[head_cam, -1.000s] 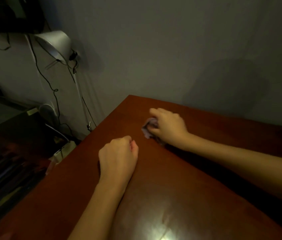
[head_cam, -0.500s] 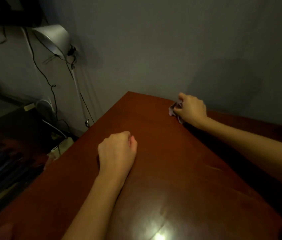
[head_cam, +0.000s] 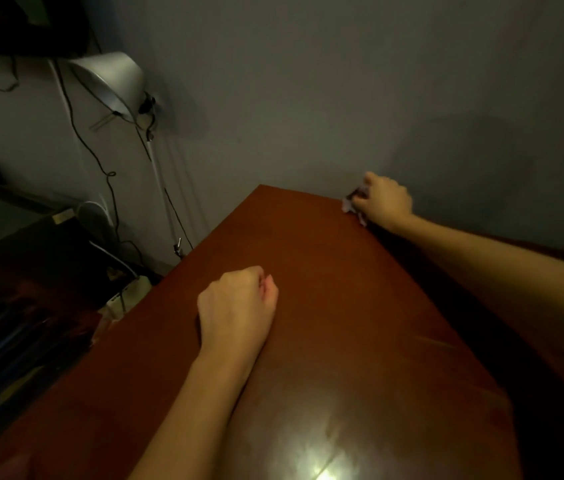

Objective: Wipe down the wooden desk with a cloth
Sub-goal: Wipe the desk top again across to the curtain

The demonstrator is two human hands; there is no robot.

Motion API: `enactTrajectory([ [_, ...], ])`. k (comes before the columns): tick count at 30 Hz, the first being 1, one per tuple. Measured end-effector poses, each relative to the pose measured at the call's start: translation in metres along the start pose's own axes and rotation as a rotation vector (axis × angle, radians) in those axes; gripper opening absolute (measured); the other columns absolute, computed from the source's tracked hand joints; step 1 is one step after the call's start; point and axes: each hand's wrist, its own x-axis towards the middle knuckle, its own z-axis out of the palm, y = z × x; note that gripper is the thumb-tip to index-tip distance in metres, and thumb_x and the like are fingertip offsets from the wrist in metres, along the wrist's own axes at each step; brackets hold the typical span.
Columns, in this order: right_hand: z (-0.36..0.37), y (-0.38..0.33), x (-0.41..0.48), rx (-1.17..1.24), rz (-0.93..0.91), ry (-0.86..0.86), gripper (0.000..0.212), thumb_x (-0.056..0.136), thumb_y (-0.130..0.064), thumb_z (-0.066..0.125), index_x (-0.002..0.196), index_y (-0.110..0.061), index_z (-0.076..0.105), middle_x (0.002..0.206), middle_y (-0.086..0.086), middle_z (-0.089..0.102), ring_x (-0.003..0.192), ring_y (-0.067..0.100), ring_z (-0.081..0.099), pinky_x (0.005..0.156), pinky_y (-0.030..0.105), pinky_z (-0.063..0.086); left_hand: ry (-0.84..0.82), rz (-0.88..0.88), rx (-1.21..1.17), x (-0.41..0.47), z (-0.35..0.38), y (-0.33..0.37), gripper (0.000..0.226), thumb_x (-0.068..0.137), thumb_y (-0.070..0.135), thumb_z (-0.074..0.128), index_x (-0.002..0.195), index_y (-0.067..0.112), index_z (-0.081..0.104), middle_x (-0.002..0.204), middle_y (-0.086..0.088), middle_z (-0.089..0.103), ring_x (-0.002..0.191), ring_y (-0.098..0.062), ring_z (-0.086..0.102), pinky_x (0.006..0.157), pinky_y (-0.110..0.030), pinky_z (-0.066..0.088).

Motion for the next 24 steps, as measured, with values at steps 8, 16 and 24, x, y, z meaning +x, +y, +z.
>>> enactTrajectory([
  [8, -0.028, -0.056, -0.143, 0.016, -0.396, -0.104, 0.029, 0.079, -0.036, 0.063, 0.084, -0.029, 0.035, 0.097, 0.001, 0.056, 0.095, 0.03, 0.058, 0.063, 0.032, 0.033, -0.002, -0.01, 0.021, 0.0, 0.001, 0.003, 0.029, 0.098, 0.031, 0.042, 0.071, 0.024, 0.048, 0.063, 0.007, 0.051, 0.059, -0.013, 0.055, 0.055, -0.026, 0.046],
  [16, 0.01, -0.058, -0.026, 0.056, -0.145, -0.022, 0.025, 0.082, -0.031, 0.06, 0.101, -0.017, 0.053, 0.11, 0.013, 0.062, 0.1, 0.036, 0.061, 0.071, 0.037, 0.046, 0.0, -0.008, -0.018, -0.002, 0.0, 0.001, 0.032, 0.091, 0.022, 0.05, 0.06, 0.024, 0.045, 0.055, 0.009, 0.046, 0.05, -0.007, 0.048, 0.051, -0.024, 0.046],
  [24, -0.032, 0.011, -0.093, -0.103, -0.047, 0.011, 0.023, 0.082, -0.032, 0.061, 0.091, -0.017, 0.046, 0.099, 0.011, 0.059, 0.091, 0.037, 0.06, 0.066, 0.037, 0.043, 0.022, -0.001, -0.015, 0.0, 0.002, 0.002, 0.03, 0.093, 0.024, 0.049, 0.064, 0.022, 0.05, 0.058, 0.008, 0.05, 0.054, -0.009, 0.052, 0.055, -0.025, 0.046],
])
